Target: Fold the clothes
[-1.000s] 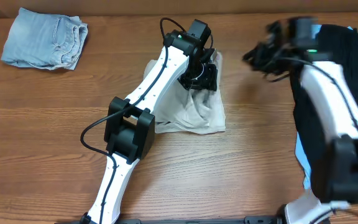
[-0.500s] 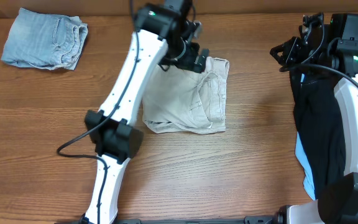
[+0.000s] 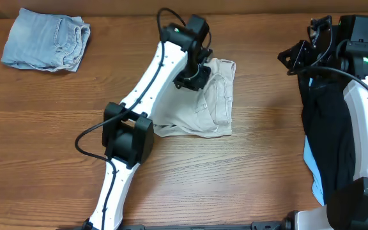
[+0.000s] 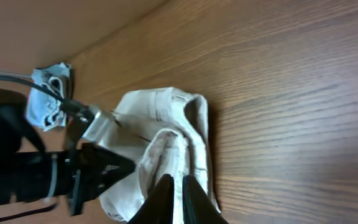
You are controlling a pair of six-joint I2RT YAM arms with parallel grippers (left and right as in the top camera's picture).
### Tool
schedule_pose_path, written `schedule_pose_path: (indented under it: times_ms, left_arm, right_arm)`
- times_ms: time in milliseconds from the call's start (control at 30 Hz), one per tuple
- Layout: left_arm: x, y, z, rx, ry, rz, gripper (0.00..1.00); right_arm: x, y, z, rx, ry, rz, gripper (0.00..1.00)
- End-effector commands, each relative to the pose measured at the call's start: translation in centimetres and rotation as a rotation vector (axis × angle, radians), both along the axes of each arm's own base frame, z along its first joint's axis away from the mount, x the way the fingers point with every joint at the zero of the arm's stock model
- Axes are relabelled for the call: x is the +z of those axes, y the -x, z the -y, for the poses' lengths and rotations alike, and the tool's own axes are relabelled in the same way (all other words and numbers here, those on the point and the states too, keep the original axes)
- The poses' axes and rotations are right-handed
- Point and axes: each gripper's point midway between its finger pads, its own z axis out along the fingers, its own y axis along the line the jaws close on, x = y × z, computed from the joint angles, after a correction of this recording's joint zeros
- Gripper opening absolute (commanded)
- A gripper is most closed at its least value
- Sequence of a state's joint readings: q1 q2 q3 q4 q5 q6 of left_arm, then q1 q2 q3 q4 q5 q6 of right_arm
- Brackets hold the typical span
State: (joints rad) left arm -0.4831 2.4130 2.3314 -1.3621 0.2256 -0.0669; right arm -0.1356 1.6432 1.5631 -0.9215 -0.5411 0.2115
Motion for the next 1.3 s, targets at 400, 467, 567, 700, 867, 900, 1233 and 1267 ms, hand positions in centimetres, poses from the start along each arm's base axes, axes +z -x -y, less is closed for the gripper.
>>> schedule_pose_path:
  times_ms: [400, 467, 567, 700, 867, 900, 1233, 1267]
  left_arm:
    - [-7.1, 4.0, 7.1, -0.154, 0.123, -0.029, 0.04]
    - [-6.2, 3.4, 5.8, -0.124, 0.112, -0.047, 0.04]
    - [-5.5, 2.9, 2.5, -0.096, 0.058, -0.086, 0.11]
    - [-6.6, 2.2, -4.8, -0.046, -0.23, -0.084, 0.26]
    - [-6.2, -0.2, -10.2, -0.024, -0.411, -0.008, 0.3]
    - [-6.0, -0.5, -10.2, -0.023, -0.408, 0.0, 0.31]
    - [4.9, 0.8, -2.8, -0.179, -0.074, 0.049, 0.82]
    - [4.8, 1.7, -2.3, -0.21, -0.076, 0.031, 0.88]
  right_arm:
    - [-0.5, 0.2, 0.7, -0.024, 0.046, -0.015, 0.1]
    - [-0.5, 0.2, 0.7, -0.024, 0.046, -0.015, 0.1]
    - [-0.5, 0.2, 0.7, -0.023, 0.046, -0.016, 0.1]
    - [-0.6, 0.4, 0.6, -0.021, 0.047, -0.026, 0.1]
    - [-0.8, 0.5, 0.6, -0.021, 0.046, -0.031, 0.1]
    - [-0.8, 0.5, 0.6, -0.021, 0.045, -0.033, 0.1]
    - [-0.8, 0.5, 0.6, -0.02, 0.046, -0.033, 0.54]
    - [-0.8, 0.5, 0.6, -0.02, 0.046, -0.033, 0.6]
